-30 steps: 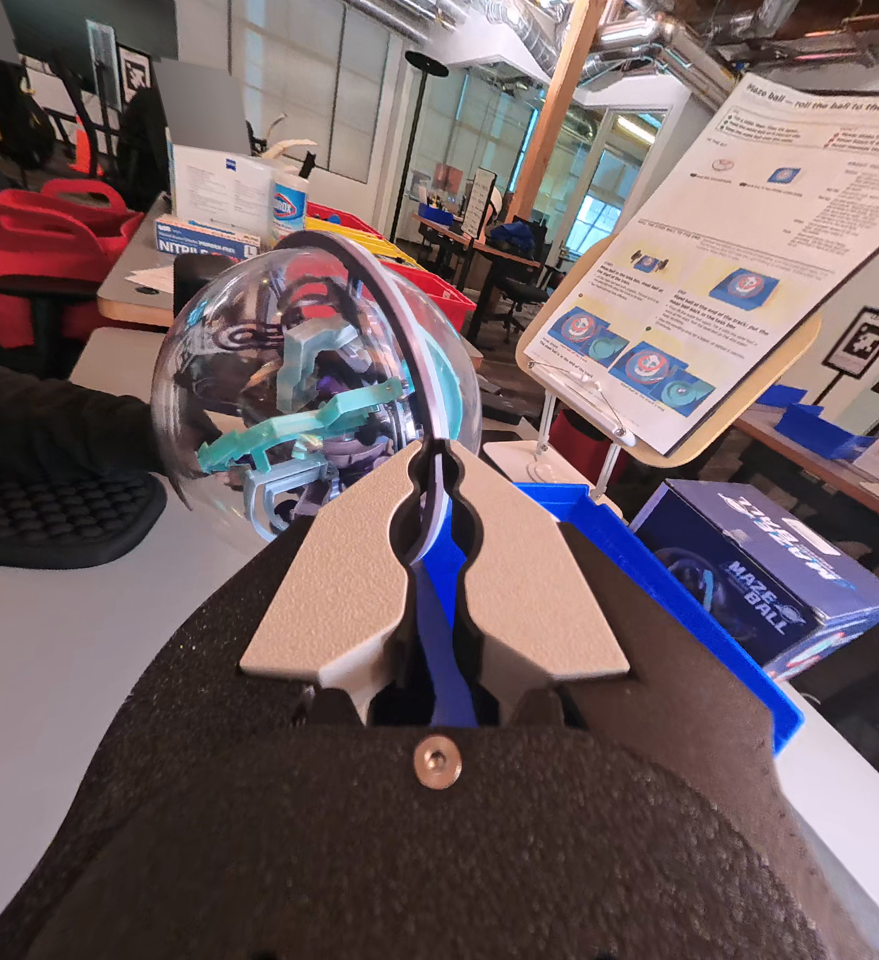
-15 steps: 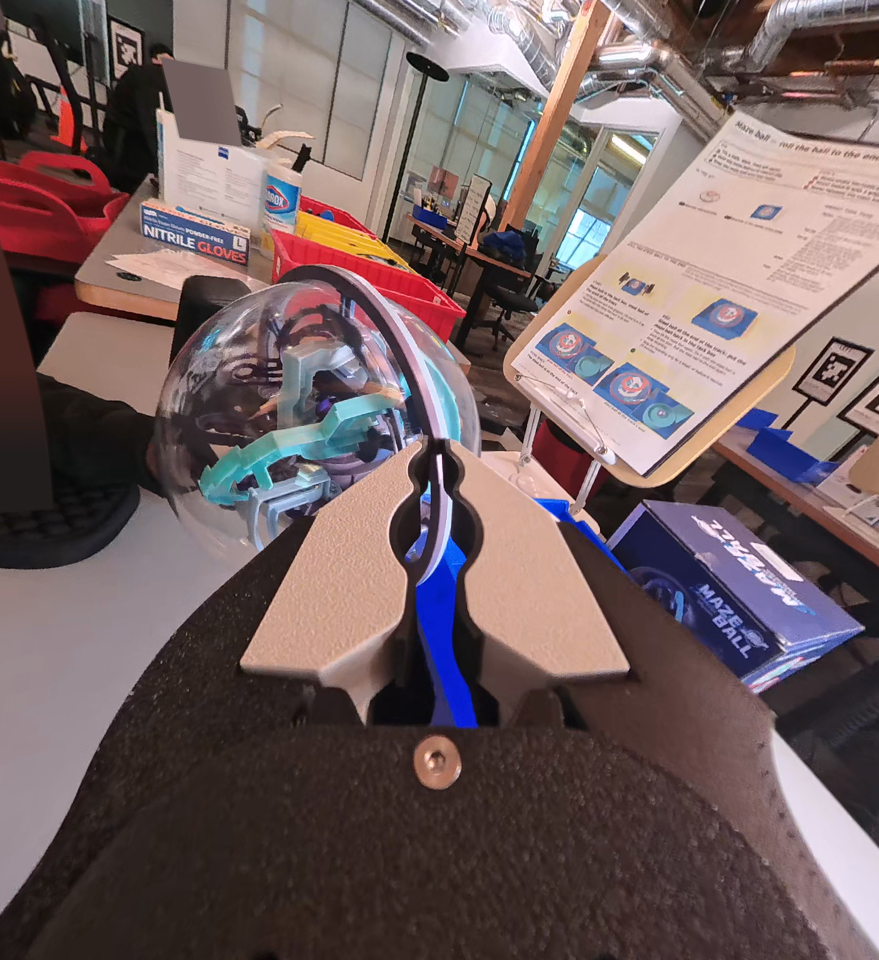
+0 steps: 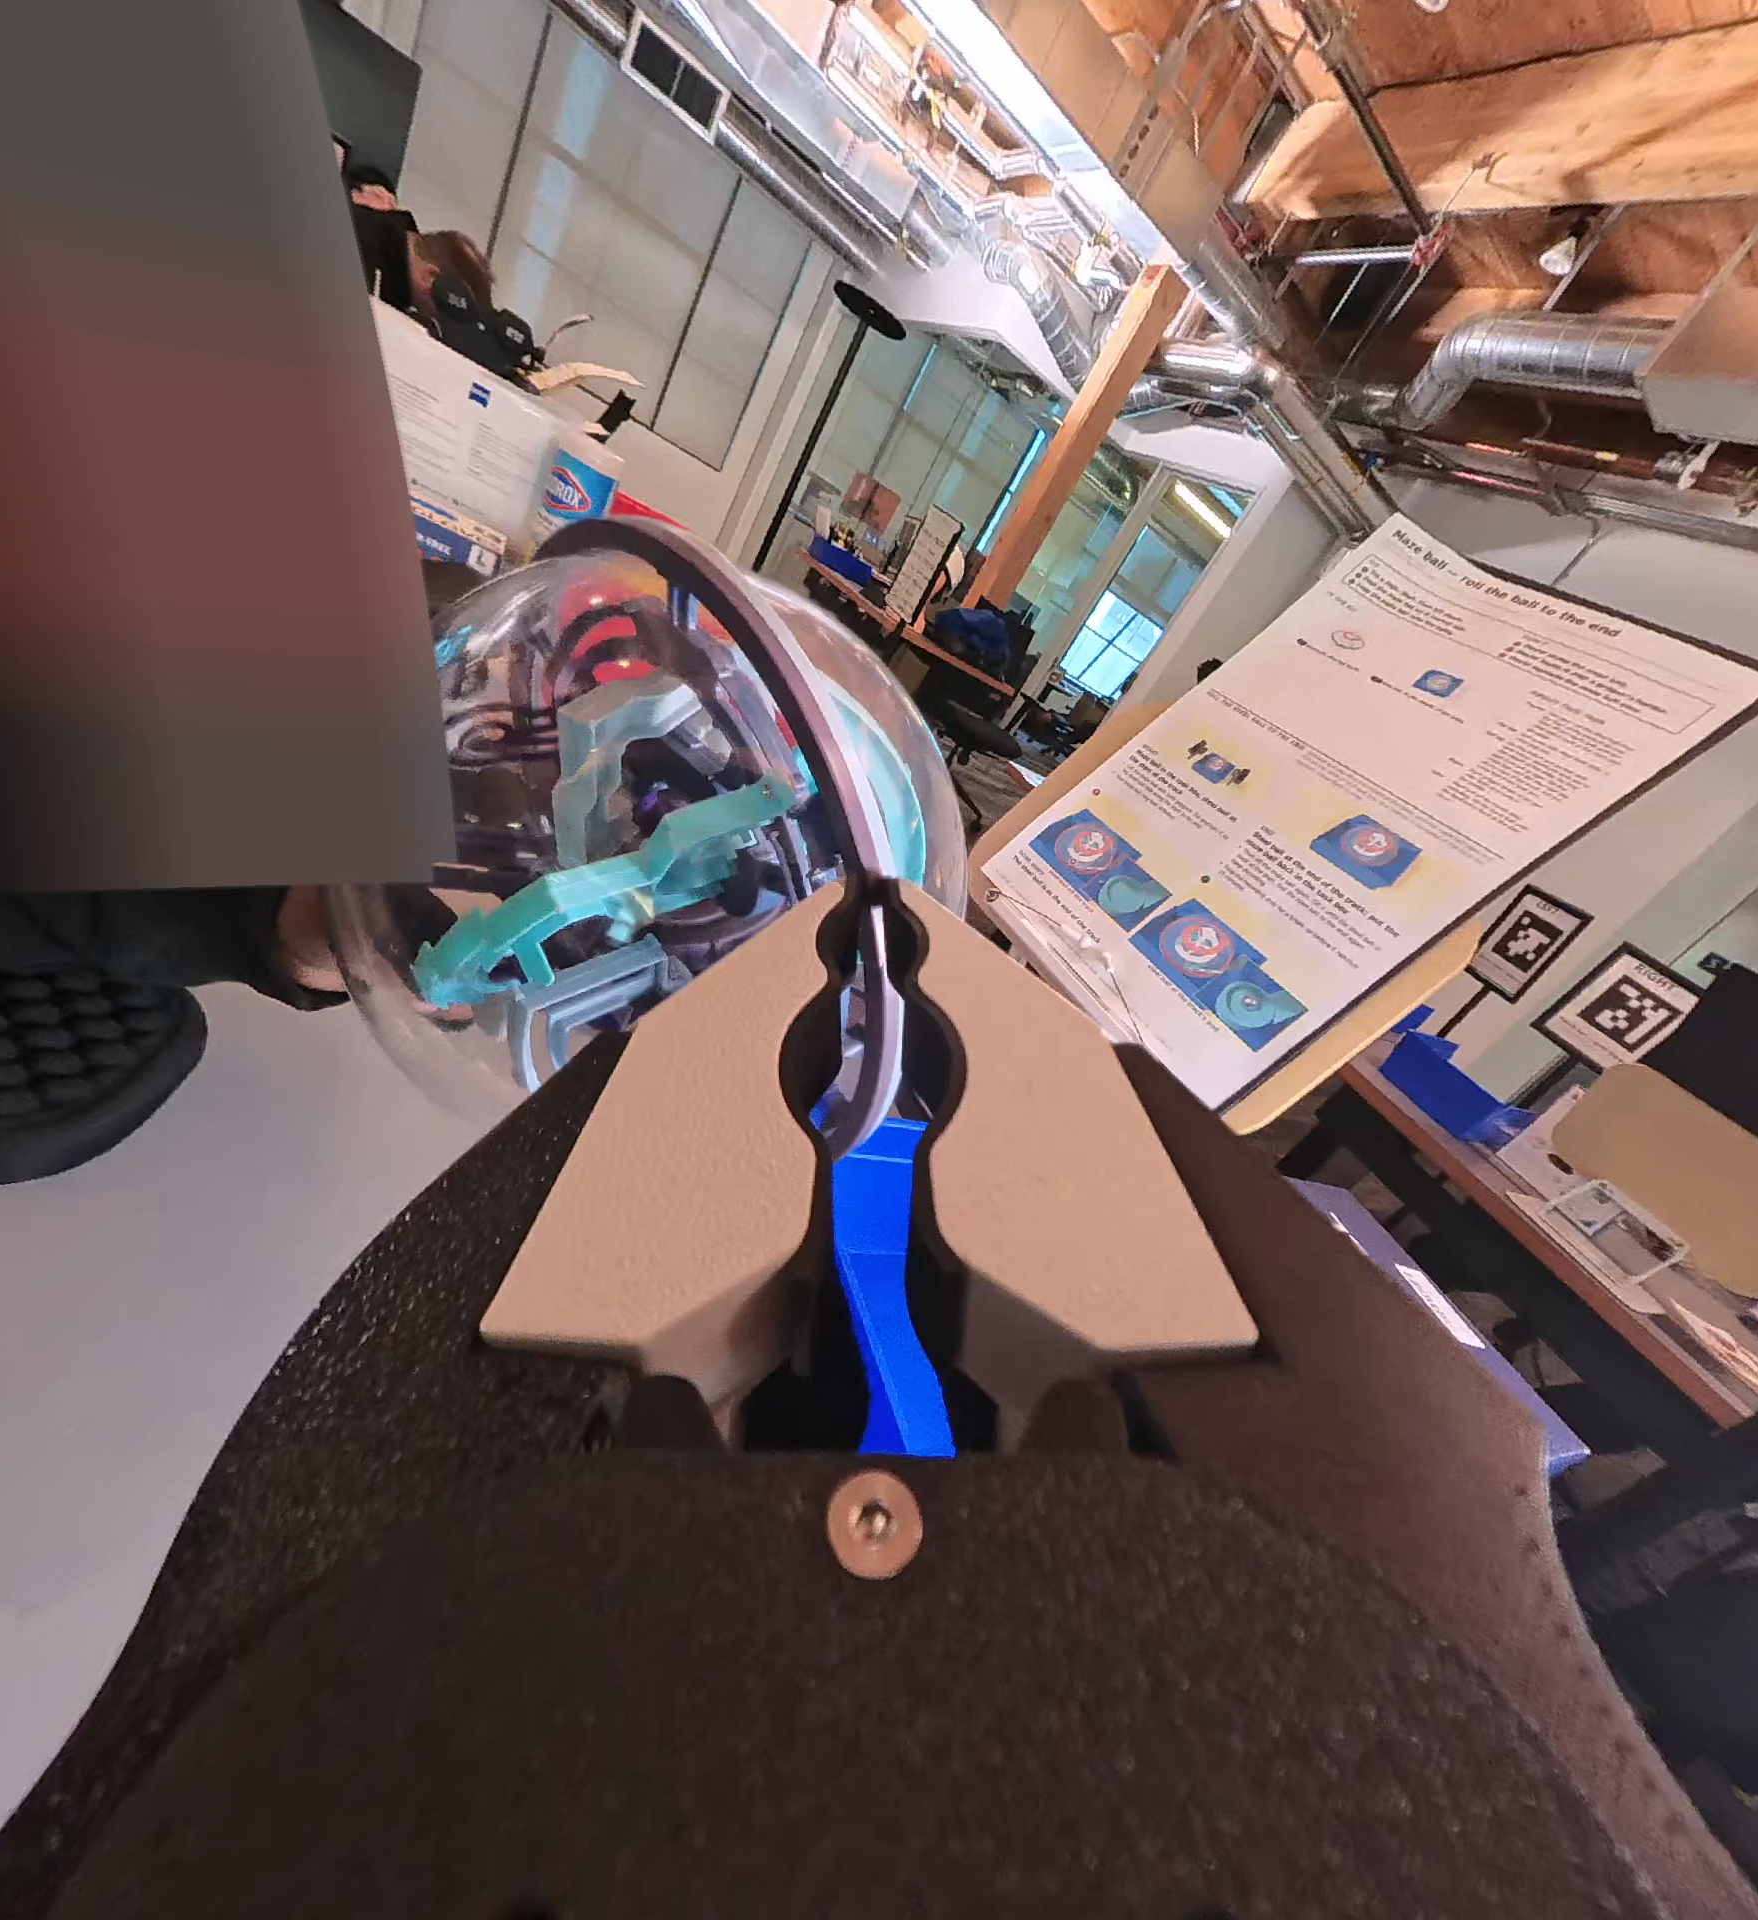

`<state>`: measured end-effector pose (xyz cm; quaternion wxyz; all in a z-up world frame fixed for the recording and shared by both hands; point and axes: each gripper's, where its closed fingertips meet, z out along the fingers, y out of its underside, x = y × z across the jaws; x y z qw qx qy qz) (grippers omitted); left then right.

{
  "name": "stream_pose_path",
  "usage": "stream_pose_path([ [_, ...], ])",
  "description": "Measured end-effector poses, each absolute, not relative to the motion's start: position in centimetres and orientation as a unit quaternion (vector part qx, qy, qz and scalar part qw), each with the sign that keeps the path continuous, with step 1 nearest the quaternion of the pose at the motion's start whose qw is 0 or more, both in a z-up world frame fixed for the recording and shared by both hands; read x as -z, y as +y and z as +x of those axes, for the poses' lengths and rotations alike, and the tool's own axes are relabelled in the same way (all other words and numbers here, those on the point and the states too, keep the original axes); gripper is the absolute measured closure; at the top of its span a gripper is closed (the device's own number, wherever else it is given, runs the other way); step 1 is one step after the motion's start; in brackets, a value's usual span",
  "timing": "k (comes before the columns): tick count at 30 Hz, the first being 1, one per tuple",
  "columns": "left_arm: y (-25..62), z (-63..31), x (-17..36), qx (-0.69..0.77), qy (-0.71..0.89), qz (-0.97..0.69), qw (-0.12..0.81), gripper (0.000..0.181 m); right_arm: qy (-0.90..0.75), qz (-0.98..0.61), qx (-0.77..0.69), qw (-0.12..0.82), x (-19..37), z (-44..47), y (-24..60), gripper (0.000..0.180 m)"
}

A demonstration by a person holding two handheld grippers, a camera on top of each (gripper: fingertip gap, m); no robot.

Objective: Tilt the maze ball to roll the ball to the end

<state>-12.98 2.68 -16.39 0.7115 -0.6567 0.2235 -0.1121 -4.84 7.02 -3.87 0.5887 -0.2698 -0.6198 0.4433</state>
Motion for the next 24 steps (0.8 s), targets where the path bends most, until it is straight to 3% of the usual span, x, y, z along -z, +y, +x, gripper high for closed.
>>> stream_pose_path([
  [14, 2.2, -16.3, 13.8, 0.051, 0.179, -0.611, 0.77, 0.175, -0.623, -0.247, -0.431, 0.605, 5.2, -5.1, 7.5, 0.178],
  [24, 3.8, -14.1, 17.6, 0.115, 0.187, -0.656, 0.722, 0.179, -0.619, -0.257, -0.436, 0.6, 5.3, -5.3, 7.7, 0.178],
])
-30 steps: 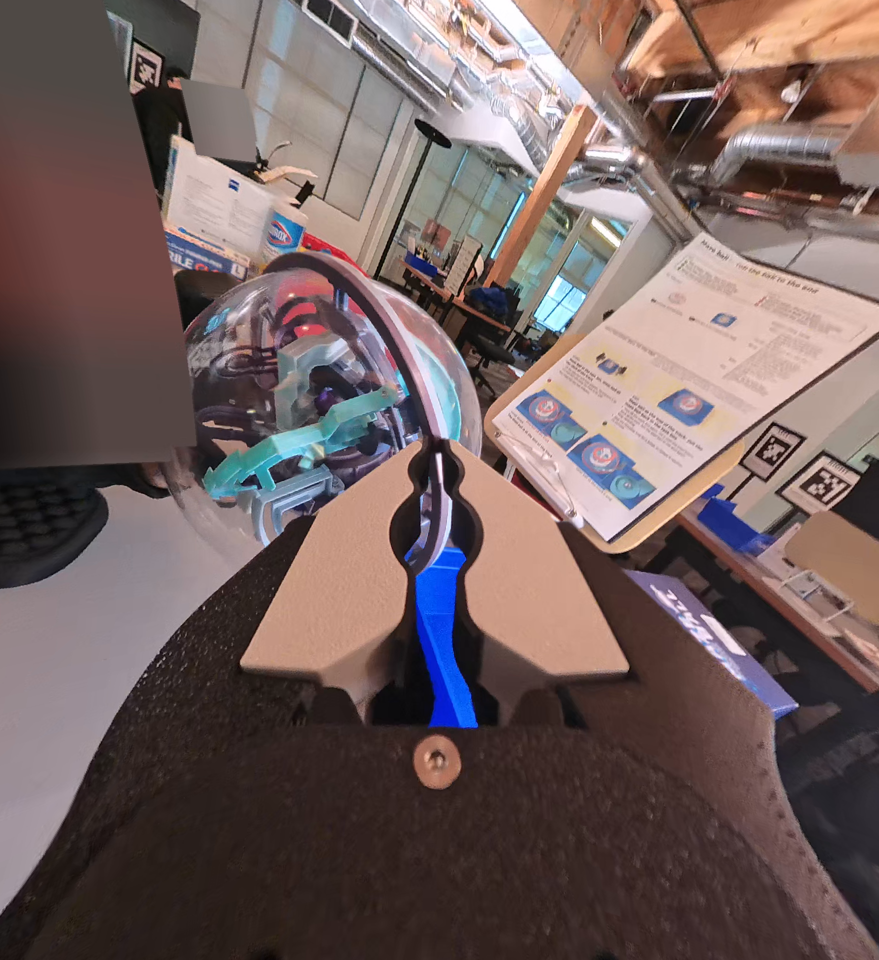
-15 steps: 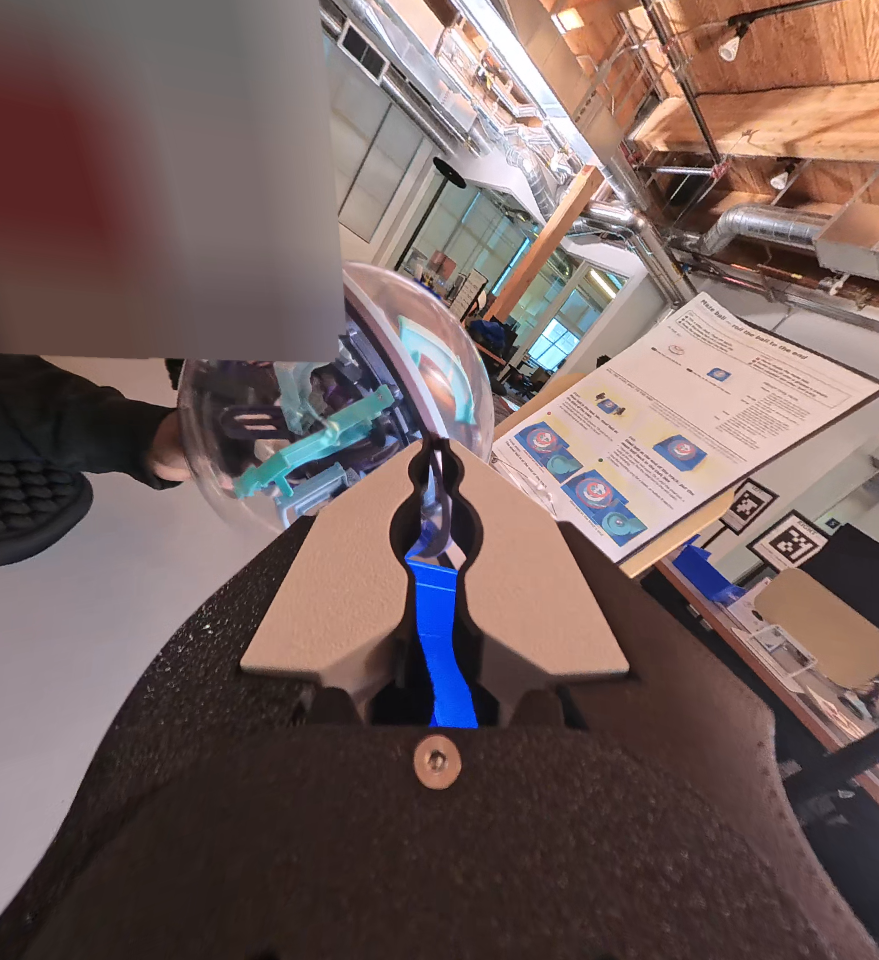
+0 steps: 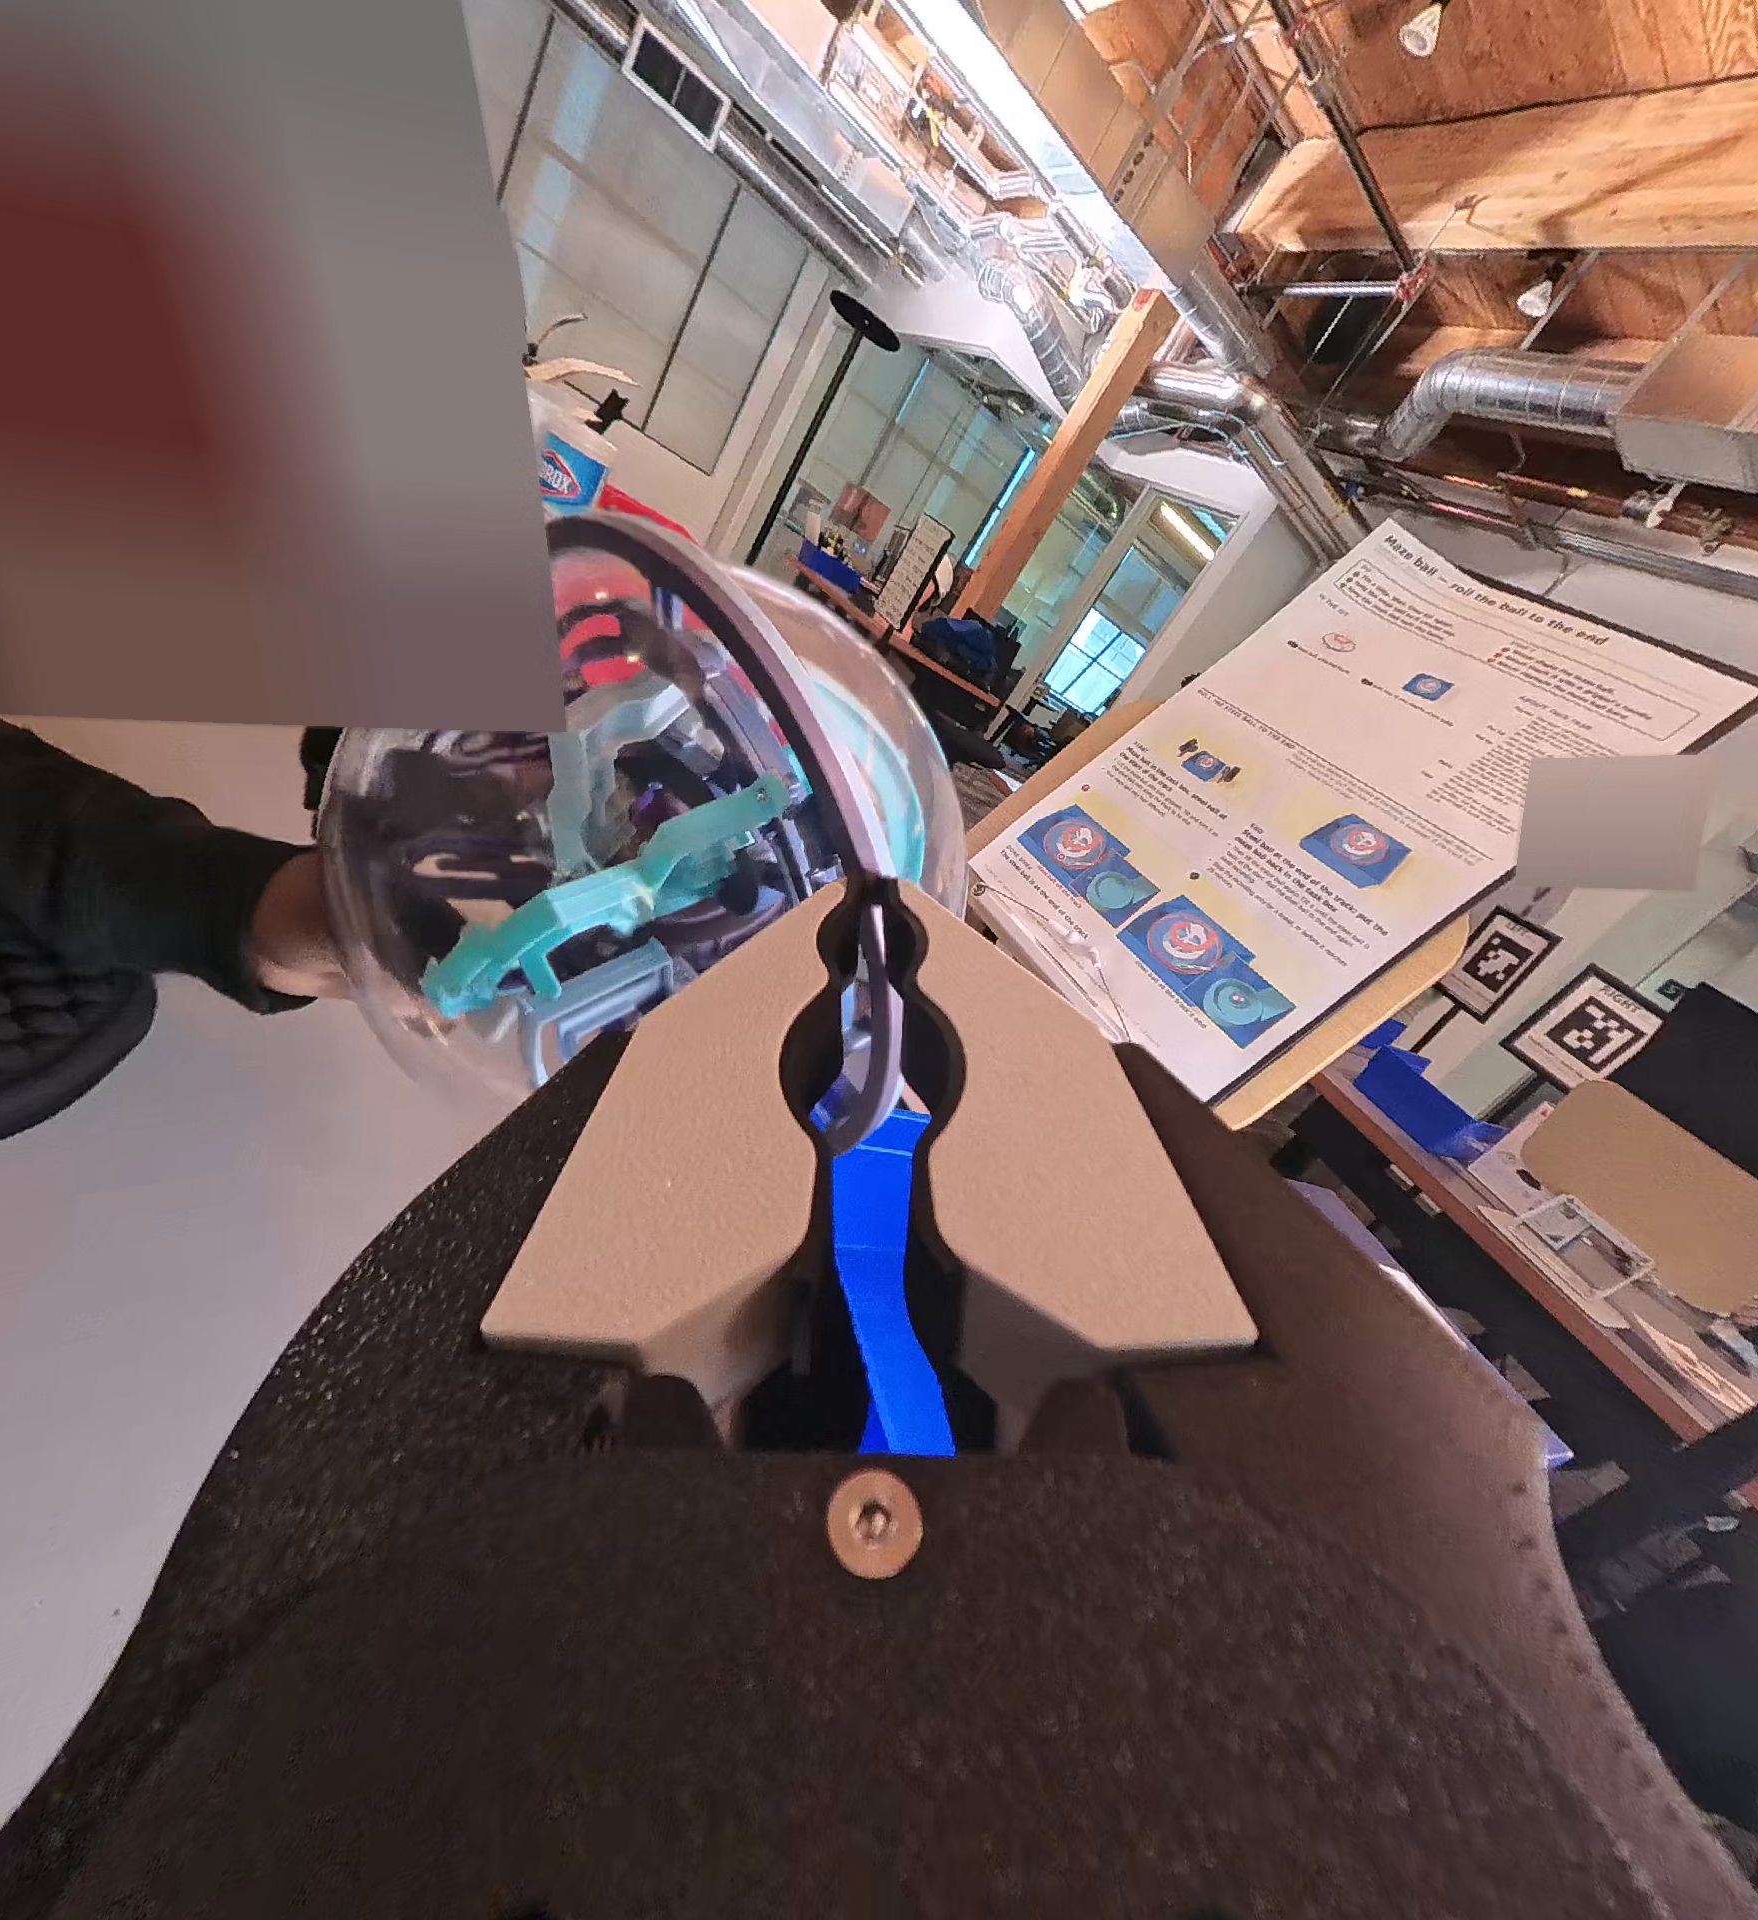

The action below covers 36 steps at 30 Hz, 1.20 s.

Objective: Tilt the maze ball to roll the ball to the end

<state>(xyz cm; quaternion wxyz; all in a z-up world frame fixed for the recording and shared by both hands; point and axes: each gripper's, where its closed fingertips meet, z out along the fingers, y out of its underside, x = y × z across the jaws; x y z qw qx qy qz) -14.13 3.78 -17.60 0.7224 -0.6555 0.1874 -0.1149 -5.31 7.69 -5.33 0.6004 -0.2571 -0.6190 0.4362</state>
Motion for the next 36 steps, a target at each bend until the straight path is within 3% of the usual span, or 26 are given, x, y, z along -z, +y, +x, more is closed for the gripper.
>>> stream_pose_path([
  [36, 4.3, -11.1, 20.3, 0.186, 0.204, -0.686, 0.673, 0.179, -0.617, -0.279, -0.426, 0.6, 5.7, -5.6, 8.6, 0.178],
])
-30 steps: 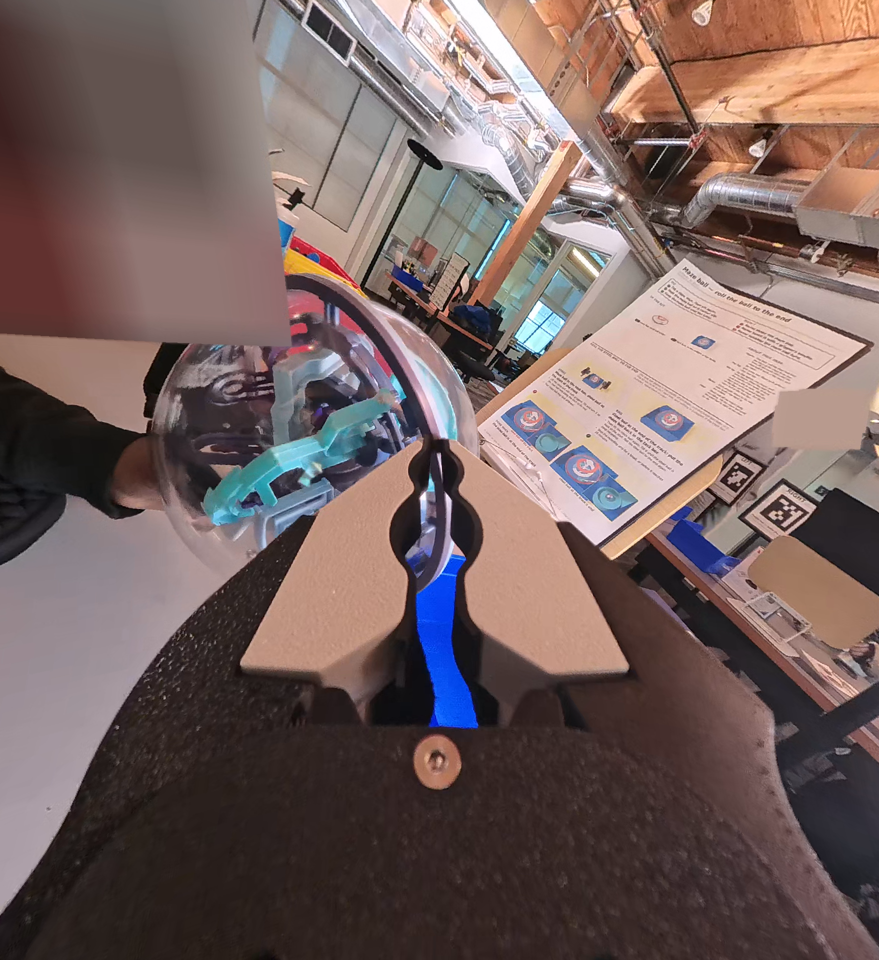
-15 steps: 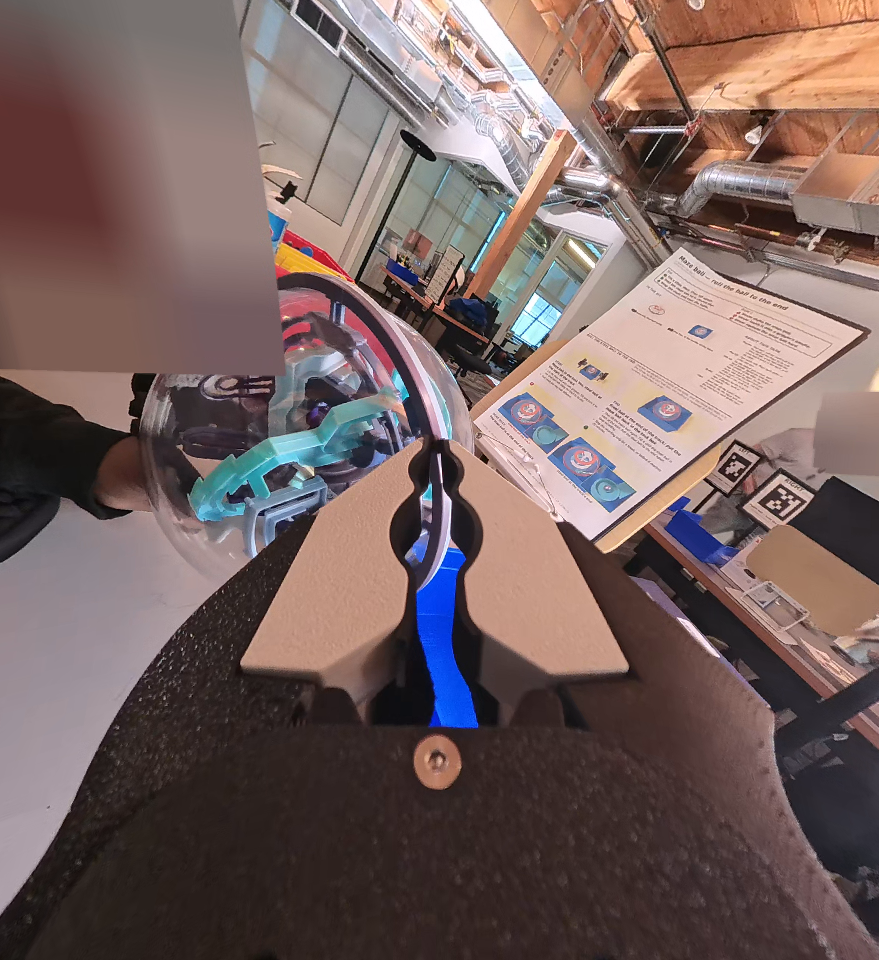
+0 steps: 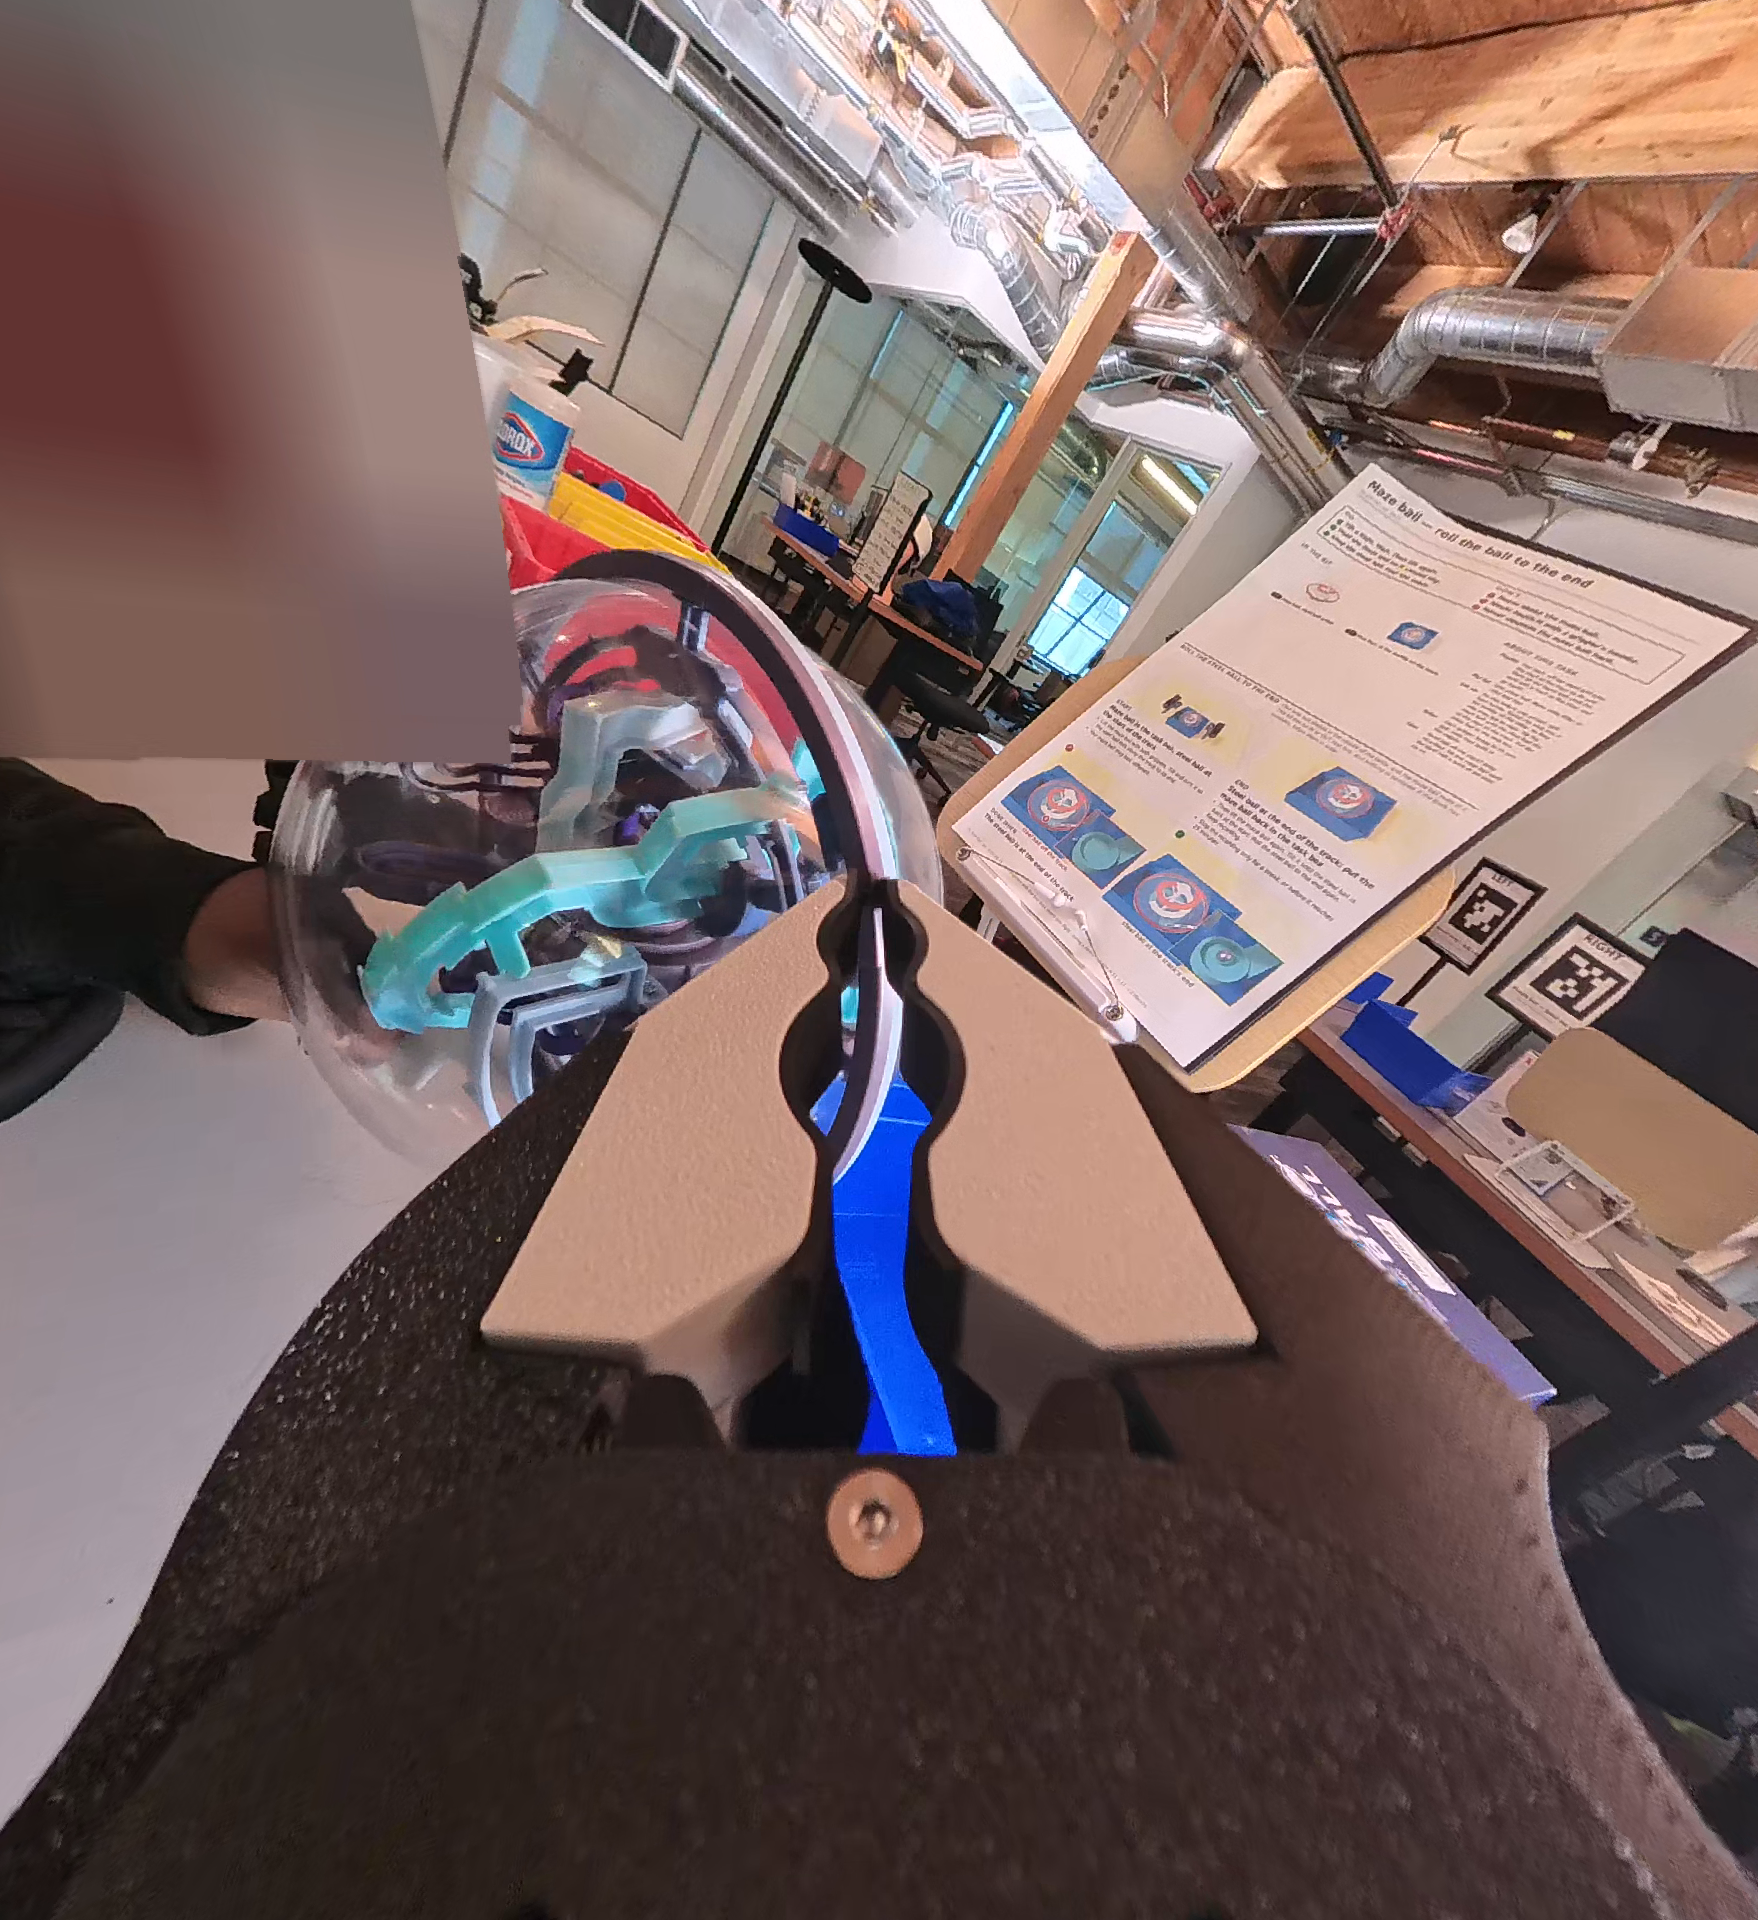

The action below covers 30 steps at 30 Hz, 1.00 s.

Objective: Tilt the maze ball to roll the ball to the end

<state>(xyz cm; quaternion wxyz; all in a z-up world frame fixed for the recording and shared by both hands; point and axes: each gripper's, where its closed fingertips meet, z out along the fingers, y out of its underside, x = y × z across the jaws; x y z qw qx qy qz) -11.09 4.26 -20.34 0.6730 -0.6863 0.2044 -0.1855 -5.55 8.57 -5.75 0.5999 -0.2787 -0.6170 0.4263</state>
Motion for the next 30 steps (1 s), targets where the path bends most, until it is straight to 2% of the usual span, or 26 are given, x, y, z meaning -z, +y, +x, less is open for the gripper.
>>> stream_pose_path([
  [30, 4.1, -11.2, 20.9, 0.204, 0.188, -0.697, 0.661, 0.18, -0.616, -0.299, -0.427, 0.591, 6.7, -6.0, 9.5, 0.179],
])
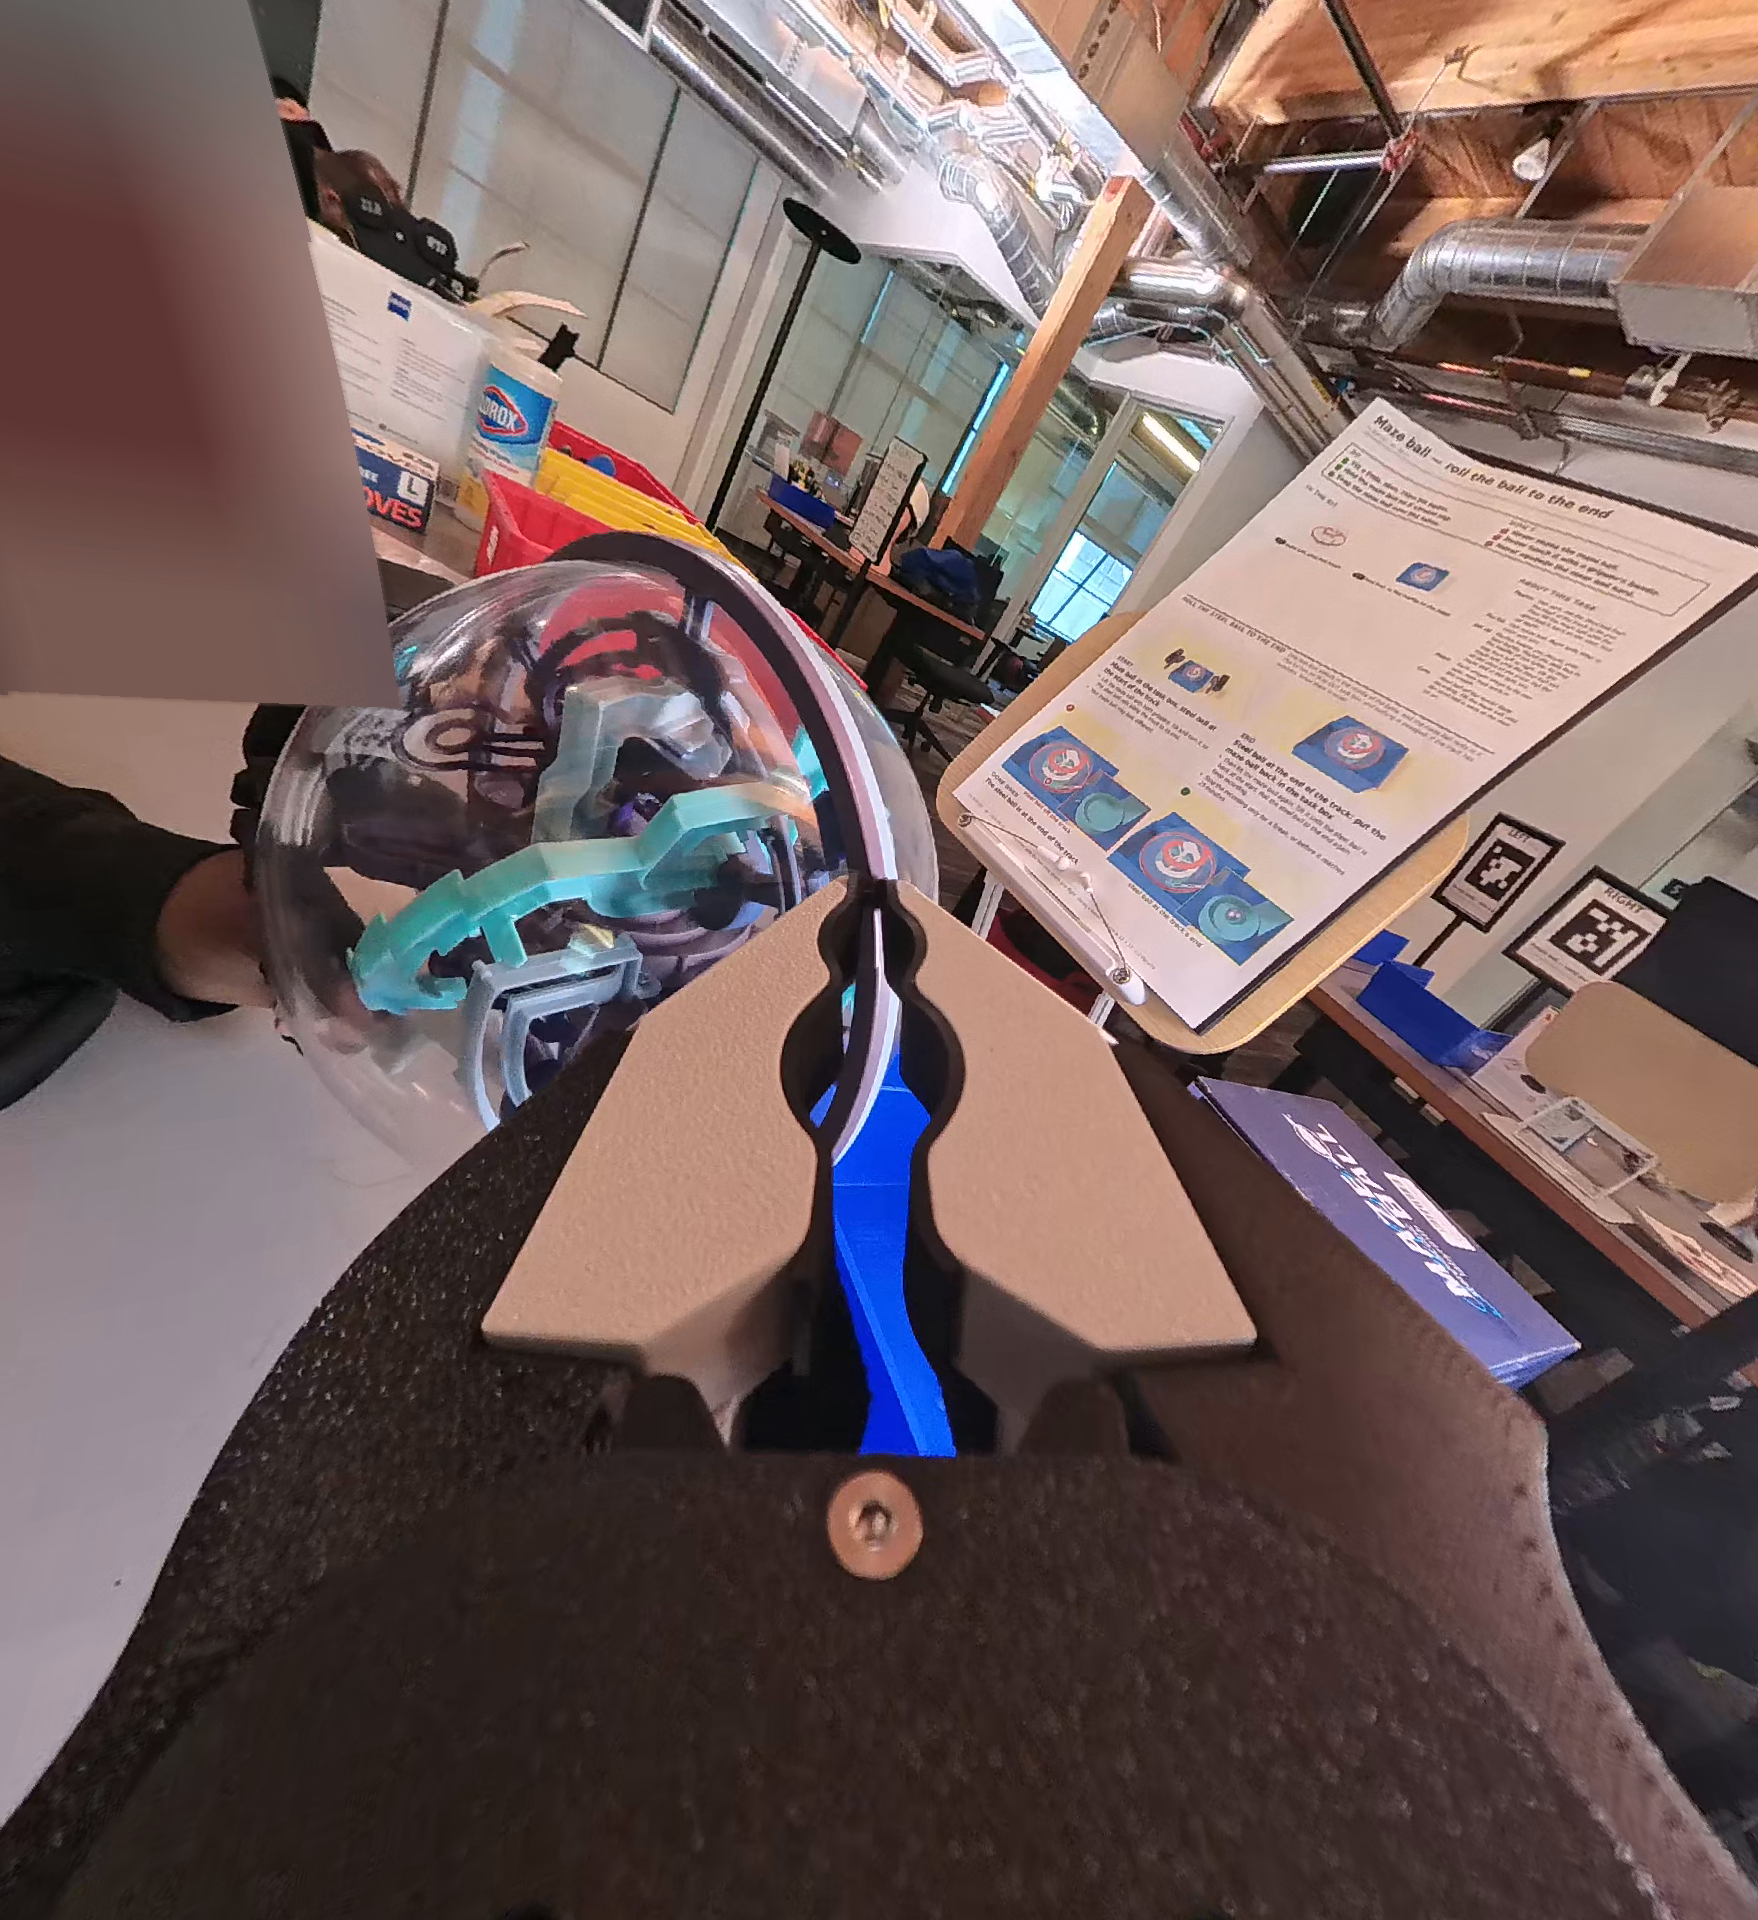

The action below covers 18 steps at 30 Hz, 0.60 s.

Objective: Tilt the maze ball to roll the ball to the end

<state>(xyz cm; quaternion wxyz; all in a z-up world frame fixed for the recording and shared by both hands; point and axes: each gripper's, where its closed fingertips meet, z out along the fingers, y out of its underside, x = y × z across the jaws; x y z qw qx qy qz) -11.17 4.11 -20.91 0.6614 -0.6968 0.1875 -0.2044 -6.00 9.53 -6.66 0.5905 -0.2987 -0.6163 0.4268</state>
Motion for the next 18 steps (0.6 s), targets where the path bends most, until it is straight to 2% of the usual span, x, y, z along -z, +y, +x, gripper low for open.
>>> stream_pose_path([
  [18, 3.7, -11.44, 20.88, 0.214, 0.168, -0.707, 0.653, 0.18, -0.614, -0.314, -0.431, 0.581, 7.33, -6.29, 10.26, 0.179],
])
